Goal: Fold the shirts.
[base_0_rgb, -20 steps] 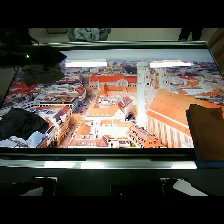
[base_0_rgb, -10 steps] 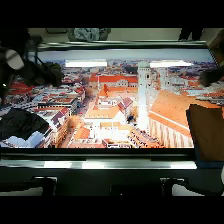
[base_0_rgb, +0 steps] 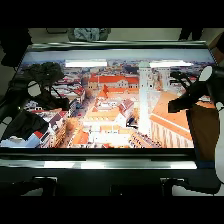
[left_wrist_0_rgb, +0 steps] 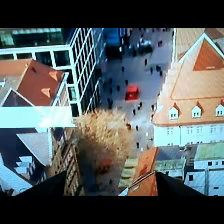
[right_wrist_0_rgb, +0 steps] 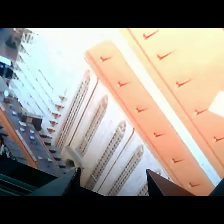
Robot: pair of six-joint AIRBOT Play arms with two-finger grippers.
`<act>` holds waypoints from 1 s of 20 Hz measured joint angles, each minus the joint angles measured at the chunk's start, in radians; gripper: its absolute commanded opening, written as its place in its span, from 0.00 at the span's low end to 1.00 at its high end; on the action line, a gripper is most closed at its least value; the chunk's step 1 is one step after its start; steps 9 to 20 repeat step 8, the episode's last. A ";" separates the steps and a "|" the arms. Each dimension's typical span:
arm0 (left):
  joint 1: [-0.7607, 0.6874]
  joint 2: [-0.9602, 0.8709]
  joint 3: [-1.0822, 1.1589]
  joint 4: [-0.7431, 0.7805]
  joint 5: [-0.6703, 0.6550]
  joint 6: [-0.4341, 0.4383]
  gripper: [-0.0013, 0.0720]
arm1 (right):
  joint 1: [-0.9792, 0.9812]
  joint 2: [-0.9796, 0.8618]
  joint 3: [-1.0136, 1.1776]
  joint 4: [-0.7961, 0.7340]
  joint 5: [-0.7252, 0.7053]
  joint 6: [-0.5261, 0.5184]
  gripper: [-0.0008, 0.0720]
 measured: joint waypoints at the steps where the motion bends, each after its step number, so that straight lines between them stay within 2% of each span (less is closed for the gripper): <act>1: 0.000 0.001 -0.006 0.000 0.001 -0.002 0.90 | 0.001 0.000 -0.004 -0.005 0.000 0.000 0.70; 20: -0.002 0.006 -0.019 -0.002 0.017 -0.007 0.90 | 0.004 0.000 -0.014 -0.019 0.000 0.000 0.70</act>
